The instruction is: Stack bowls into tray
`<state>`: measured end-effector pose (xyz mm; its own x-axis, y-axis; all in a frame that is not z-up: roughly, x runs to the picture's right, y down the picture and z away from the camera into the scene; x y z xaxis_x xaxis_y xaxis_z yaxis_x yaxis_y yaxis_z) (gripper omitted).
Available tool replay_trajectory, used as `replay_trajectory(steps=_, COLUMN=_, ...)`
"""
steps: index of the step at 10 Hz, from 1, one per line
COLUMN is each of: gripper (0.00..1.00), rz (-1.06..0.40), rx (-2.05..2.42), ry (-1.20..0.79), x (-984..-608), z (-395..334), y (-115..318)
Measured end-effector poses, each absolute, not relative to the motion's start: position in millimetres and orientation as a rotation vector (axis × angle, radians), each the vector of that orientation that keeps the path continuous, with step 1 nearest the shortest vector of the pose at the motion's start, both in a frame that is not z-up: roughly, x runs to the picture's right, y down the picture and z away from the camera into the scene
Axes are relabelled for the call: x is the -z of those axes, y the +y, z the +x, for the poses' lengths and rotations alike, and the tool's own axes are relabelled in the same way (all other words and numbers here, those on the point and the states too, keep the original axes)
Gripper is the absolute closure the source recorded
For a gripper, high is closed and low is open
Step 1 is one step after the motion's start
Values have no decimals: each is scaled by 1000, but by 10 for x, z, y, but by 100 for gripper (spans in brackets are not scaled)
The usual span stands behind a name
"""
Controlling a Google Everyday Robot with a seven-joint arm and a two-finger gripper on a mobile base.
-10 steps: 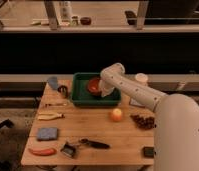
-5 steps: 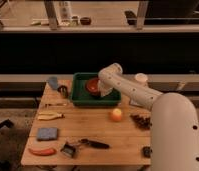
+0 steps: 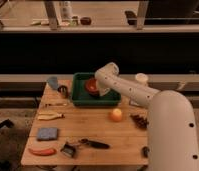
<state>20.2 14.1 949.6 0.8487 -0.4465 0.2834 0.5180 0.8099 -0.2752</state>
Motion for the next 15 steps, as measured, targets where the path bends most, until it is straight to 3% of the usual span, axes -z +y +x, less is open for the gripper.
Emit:
replay_trajectory(steps=4, gripper=33, rz=-356, rx=529, ry=-181, x=-9493, z=172, y=123)
replay_trajectory(steps=6, gripper=20, rz=-364, rx=524, ry=-176, x=-9515, z=192, y=153)
replay_trajectory(steps=15, gripper=20, rz=-310, rx=516, ry=-101, x=-9479, z=240, y=102)
